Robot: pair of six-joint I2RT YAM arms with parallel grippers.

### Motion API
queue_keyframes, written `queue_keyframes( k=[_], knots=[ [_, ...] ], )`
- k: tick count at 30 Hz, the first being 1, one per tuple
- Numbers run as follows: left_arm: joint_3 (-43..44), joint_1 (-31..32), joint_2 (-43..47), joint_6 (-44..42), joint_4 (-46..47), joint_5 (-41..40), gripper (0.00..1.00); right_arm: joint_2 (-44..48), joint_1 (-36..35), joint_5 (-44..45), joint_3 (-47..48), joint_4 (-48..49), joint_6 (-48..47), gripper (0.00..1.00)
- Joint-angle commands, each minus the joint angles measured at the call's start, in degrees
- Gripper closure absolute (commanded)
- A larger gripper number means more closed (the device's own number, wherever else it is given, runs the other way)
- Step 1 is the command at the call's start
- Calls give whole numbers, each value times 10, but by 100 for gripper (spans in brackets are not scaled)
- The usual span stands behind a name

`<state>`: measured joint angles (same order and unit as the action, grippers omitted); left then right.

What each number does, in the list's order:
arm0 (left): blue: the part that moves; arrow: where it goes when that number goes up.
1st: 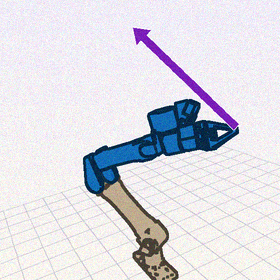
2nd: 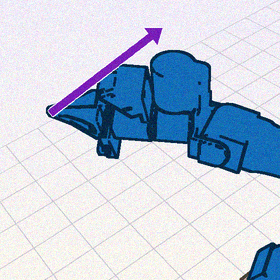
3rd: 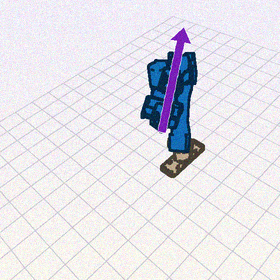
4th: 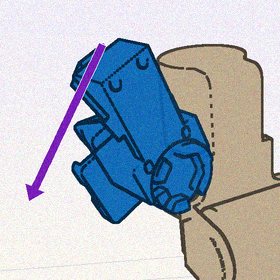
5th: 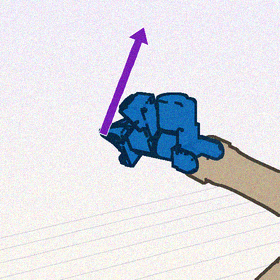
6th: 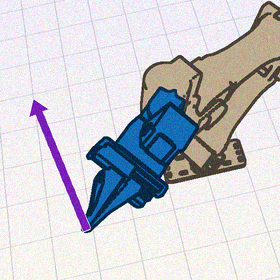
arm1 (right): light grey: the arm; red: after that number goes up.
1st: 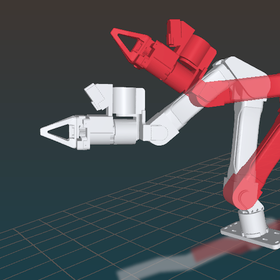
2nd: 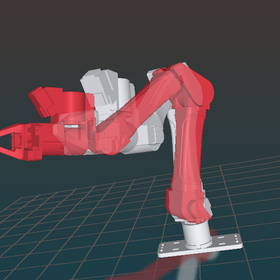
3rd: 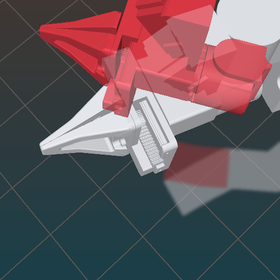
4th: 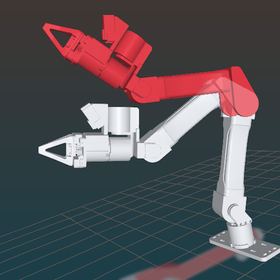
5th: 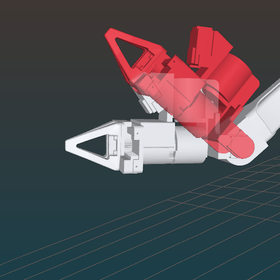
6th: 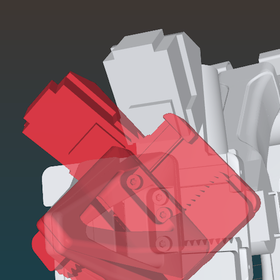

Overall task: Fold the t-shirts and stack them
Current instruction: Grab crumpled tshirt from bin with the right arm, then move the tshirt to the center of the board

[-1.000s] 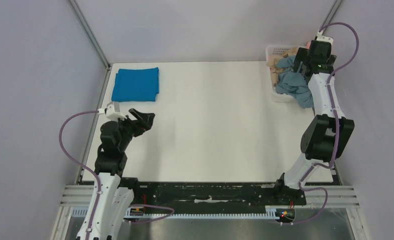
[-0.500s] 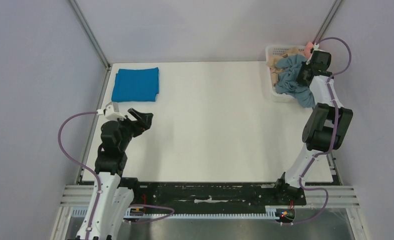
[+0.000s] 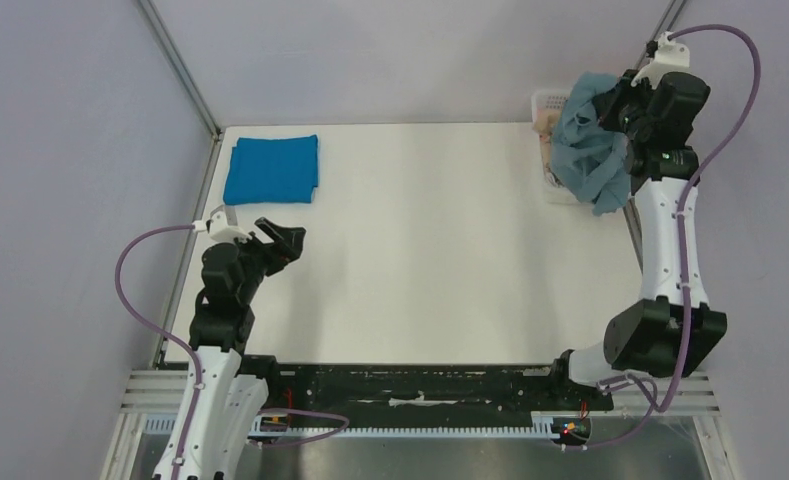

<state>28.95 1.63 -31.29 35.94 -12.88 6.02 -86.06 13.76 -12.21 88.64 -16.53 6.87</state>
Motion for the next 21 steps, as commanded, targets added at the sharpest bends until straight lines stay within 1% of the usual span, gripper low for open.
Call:
queue_keyframes(
  k=[1,4,10,13,15,17,19,21],
  knots=[
    [11,0,1,-7,1,-11,12,62,-71,-85,49,57,7,100],
    [13,0,-3,-8,1,-7,11,77,-132,-110,76,53,6,100],
    [16,0,-27,-6,2,-12,11,63,-279,-209,126,63,32,100],
    [18,0,-39,-5,0,-15,11,63,-342,-210,134,76,25,100],
    [19,0,-45,-3,-1,-18,11,69,-363,-196,129,83,18,100],
    [20,0,-49,-2,-2,-18,11,84,-367,-173,93,104,33,100],
    [20,0,-48,0,-5,-17,11,107,-367,-122,39,105,68,100],
    [21,0,-47,1,-9,-18,11,139,-367,-76,-48,110,84,100]
  ],
)
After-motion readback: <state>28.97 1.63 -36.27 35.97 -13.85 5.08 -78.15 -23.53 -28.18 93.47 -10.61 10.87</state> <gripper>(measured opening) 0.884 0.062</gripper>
